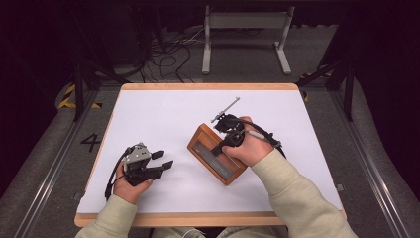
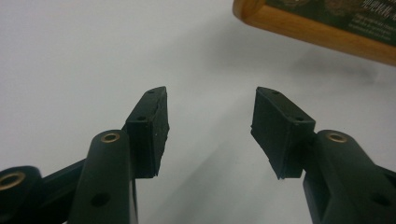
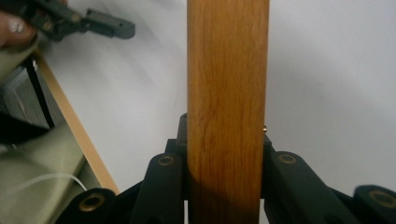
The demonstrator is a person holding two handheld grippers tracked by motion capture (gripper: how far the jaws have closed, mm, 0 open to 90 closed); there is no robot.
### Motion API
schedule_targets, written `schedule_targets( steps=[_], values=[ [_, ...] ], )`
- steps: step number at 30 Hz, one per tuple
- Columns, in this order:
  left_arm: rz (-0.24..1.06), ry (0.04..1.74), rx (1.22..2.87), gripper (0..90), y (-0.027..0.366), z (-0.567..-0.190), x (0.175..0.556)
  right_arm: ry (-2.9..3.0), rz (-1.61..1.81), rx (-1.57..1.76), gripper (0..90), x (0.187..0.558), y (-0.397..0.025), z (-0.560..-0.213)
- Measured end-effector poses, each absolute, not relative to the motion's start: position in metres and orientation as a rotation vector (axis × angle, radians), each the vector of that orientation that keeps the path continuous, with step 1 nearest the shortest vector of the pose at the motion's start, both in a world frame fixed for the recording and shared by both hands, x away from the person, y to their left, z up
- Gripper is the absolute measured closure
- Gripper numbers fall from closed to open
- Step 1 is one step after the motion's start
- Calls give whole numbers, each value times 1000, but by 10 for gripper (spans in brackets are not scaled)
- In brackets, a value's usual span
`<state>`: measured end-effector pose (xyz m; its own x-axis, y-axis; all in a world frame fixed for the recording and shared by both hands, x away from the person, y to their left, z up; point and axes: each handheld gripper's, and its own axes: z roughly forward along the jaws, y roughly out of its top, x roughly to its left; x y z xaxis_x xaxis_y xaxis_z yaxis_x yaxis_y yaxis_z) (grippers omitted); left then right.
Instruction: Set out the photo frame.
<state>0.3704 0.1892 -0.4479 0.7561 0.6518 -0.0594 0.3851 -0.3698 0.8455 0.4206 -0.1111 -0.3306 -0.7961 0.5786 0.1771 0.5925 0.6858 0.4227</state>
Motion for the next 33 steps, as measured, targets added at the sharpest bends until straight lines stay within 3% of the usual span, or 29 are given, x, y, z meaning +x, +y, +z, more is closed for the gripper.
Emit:
schedule_targets(
  steps=[9, 25, 33],
  values=[
    [355, 785, 2004, 463, 190, -448, 371, -3085, -510, -415, 747, 421, -110, -320],
    [350, 792, 1997, 463, 192, -449, 370, -3048, -363, 27, 746, 430, -102, -352],
    [354, 796, 1997, 463, 193, -449, 368, -3026, -367, 25, 737, 433, -97, -357]
  ],
)
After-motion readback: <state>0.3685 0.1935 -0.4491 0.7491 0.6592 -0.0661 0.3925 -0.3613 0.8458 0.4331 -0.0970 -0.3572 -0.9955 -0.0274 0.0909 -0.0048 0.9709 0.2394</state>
